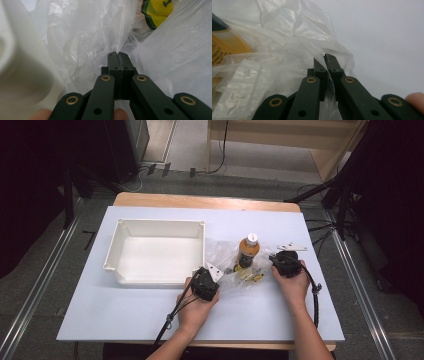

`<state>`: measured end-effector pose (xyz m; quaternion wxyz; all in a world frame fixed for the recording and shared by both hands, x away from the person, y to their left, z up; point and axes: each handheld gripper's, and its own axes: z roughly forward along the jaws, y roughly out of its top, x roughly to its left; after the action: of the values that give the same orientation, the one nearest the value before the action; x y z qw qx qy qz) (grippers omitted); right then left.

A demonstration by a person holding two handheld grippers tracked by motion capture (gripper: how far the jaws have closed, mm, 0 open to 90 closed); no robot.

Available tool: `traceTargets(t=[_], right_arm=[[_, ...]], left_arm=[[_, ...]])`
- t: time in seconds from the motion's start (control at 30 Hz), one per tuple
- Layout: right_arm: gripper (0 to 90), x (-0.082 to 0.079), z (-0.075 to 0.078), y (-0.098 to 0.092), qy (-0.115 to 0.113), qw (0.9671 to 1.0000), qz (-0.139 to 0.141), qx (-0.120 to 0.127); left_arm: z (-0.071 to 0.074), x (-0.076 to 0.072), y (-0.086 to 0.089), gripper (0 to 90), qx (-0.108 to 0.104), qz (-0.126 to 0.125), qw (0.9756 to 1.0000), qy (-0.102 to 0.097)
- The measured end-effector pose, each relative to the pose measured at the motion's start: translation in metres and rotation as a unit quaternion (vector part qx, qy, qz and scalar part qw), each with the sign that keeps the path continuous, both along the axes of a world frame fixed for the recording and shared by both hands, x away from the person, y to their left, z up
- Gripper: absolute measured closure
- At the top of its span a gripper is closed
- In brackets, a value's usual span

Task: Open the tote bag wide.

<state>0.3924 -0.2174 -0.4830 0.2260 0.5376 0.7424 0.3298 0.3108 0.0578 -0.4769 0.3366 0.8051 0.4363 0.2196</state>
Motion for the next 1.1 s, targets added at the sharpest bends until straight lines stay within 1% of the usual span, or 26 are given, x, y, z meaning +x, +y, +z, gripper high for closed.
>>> traceTargets(t=[0.07,0.13,0.17,0.23,0.3,0.33,0.37,0.4,0.43,0.47,0.5,0.53,0.57,0.6,0.63,0.7,0.73,0.77,0.83,0.9,0.93,0.97,1.0,1.03,1.07,1.1], right_arm=[[83.6,-0.001,0.0,-0.002,0.001,1.0,-0.002,0.008],[75.0,-0.003,0.001,-0.005,-0.006,0.9997,0.0,0.025],[70.3,-0.005,0.002,-0.007,-0.017,0.9993,-0.001,0.034],[63.9,-0.012,0.006,-0.011,-0.041,0.9983,-0.003,0.042],[56.8,-0.021,0.011,-0.013,-0.061,0.9968,-0.001,0.051],[55.7,-0.024,0.013,-0.013,-0.068,0.9962,-0.001,0.054],[53.9,-0.03,0.017,-0.015,-0.082,0.9949,0.001,0.059],[54.0,-0.035,0.021,-0.016,-0.089,0.9939,0.006,0.065],[58.1,-0.039,0.023,-0.017,-0.095,0.9929,0.012,0.07],[63.1,-0.042,0.025,-0.017,-0.096,0.9926,0.018,0.072],[71.6,-0.046,0.025,-0.015,-0.096,0.9927,0.03,0.066],[78.8,-0.048,0.024,-0.012,-0.092,0.9935,0.042,0.051],[84.2,-0.049,0.021,-0.009,-0.083,0.9946,0.053,0.034],[87.5,-0.049,0.018,-0.007,-0.079,0.9951,0.056,0.022],[90.0,-0.049,0.012,-0.005,-0.066,0.9962,0.055,0.013],[90.0,-0.047,0.007,-0.006,-0.052,0.9974,0.049,0.014],[90.0,-0.045,0.003,-0.007,-0.042,0.9979,0.048,0.01],[90.0,-0.042,0.0,-0.007,-0.028,0.9986,0.045,-0.004],[90.0,-0.04,-0.001,-0.007,-0.022,0.9988,0.041,-0.017],[90.0,-0.04,-0.002,-0.007,-0.018,0.9991,0.037,-0.015],[88.9,-0.04,-0.002,-0.007,-0.019,0.999,0.038,-0.013],[85.6,-0.041,-0.002,-0.007,-0.023,0.9988,0.043,-0.008],[80.2,-0.043,-0.001,-0.009,-0.028,0.9985,0.048,0.002],[76.6,-0.045,0.0,-0.011,-0.031,0.9982,0.05,0.013],[73.0,-0.047,0.001,-0.013,-0.042,0.9973,0.053,0.027],[68.8,-0.051,0.003,-0.017,-0.055,0.9957,0.06,0.045]], left_arm=[[0.001,0.002,0.006,90.0,-0.02,0.001,0.9997,0.013],[0.0,0.002,0.008,90.0,-0.023,0.0,0.9996,0.013],[0.0,0.001,0.007,90.0,-0.019,0.0,0.9998,0.011],[0.0,0.0,0.006,90.0,-0.012,-0.002,0.9999,0.004],[0.0,0.0,0.005,88.9,-0.012,-0.003,0.9999,0.005],[0.0,-0.001,0.006,88.0,-0.016,-0.008,0.9998,0.007],[0.001,-0.001,0.006,87.5,-0.017,-0.012,0.9998,0.008],[0.002,-0.001,0.008,88.6,-0.022,-0.017,0.9996,0.01],[0.002,-0.002,0.009,90.0,-0.028,-0.018,0.9994,0.011],[0.003,-0.002,0.012,90.0,-0.031,-0.015,0.9993,0.012],[0.003,-0.002,0.012,90.0,-0.034,-0.014,0.9992,0.016],[0.002,-0.001,0.012,90.0,-0.033,-0.014,0.9992,0.019],[0.002,-0.002,0.012,90.0,-0.03,-0.014,0.9992,0.021],[0.002,-0.002,0.012,90.0,-0.023,-0.016,0.9994,0.018],[0.002,-0.003,0.012,90.0,-0.021,-0.016,0.9995,0.017],[0.002,-0.004,0.015,90.0,-0.023,-0.016,0.9994,0.019],[0.002,-0.005,0.016,90.0,-0.024,-0.014,0.9994,0.019],[0.002,-0.005,0.018,90.0,-0.022,-0.016,0.9995,0.018],[0.002,-0.005,0.02,90.0,-0.023,-0.017,0.9994,0.019],[0.002,-0.006,0.021,90.0,-0.022,-0.017,0.9995,0.018],[0.002,-0.006,0.021,90.0,-0.027,-0.022,0.9992,0.018],[0.002,-0.007,0.023,90.0,-0.032,-0.03,0.9989,0.015],[0.003,-0.009,0.024,88.6,-0.041,-0.035,0.9985,0.011],[0.005,-0.012,0.026,85.3,-0.056,-0.044,0.9974,0.003],[0.008,-0.017,0.03,80.7,-0.071,-0.061,0.9956,-0.01],[0.009,-0.021,0.033,74.6,-0.074,-0.066,0.9949,-0.017]])
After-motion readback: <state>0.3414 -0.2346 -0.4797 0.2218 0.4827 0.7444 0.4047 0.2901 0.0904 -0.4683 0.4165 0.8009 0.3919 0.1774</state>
